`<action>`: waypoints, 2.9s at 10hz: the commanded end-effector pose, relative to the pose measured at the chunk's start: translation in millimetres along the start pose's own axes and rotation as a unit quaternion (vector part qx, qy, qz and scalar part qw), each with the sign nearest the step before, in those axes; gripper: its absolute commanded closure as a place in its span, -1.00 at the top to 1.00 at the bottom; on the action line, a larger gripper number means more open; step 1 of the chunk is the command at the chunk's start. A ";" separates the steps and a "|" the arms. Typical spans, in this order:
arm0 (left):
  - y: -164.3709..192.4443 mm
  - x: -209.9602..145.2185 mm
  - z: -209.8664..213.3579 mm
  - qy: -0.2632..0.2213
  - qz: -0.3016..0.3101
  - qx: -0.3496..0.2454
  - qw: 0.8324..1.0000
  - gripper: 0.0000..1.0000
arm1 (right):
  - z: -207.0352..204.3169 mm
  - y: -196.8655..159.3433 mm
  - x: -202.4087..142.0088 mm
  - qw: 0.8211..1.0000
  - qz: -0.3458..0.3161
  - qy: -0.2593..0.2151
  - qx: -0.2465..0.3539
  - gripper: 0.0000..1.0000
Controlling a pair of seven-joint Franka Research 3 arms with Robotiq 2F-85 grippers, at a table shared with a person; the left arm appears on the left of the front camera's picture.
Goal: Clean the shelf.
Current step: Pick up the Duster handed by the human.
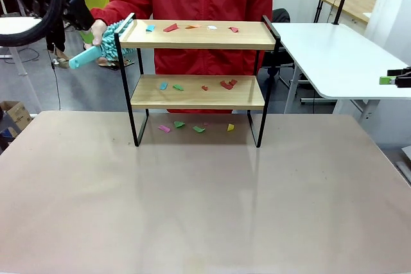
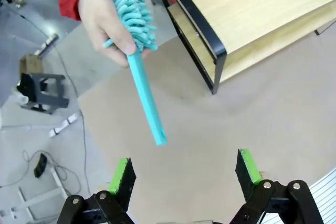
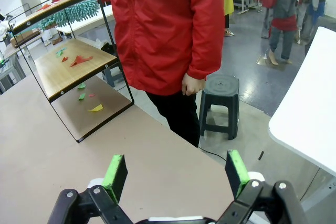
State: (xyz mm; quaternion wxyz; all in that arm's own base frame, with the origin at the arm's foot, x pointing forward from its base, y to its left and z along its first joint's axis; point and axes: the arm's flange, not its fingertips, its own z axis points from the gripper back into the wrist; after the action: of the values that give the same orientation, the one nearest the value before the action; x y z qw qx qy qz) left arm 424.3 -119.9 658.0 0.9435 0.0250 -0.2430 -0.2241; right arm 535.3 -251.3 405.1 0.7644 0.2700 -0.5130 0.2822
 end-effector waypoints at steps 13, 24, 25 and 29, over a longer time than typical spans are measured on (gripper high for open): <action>25.9 -2.6 -100.5 0.013 0.101 0.016 0.995 1.00 | 0.0 1.7 1.0 1.000 0.001 0.001 0.000 1.00; 33.0 -4.5 -94.6 0.023 0.149 0.038 0.988 -1.00 | 0.0 1.7 1.0 1.000 0.001 0.001 0.000 1.00; 33.4 -3.9 -95.3 0.027 0.158 0.039 0.986 -1.00 | 0.0 1.7 1.0 1.000 0.001 0.001 0.000 1.00; 42.1 -3.9 -97.8 0.057 0.225 0.011 0.973 -1.00 | 0.0 1.7 1.0 1.000 0.001 0.001 0.000 1.00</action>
State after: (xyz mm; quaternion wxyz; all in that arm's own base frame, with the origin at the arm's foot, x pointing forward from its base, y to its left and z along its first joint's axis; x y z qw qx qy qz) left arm 481.4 -86.3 571.6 0.9781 0.0063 -0.2058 -0.0308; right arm 535.3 -251.3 405.0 0.7644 0.2700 -0.5130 0.2822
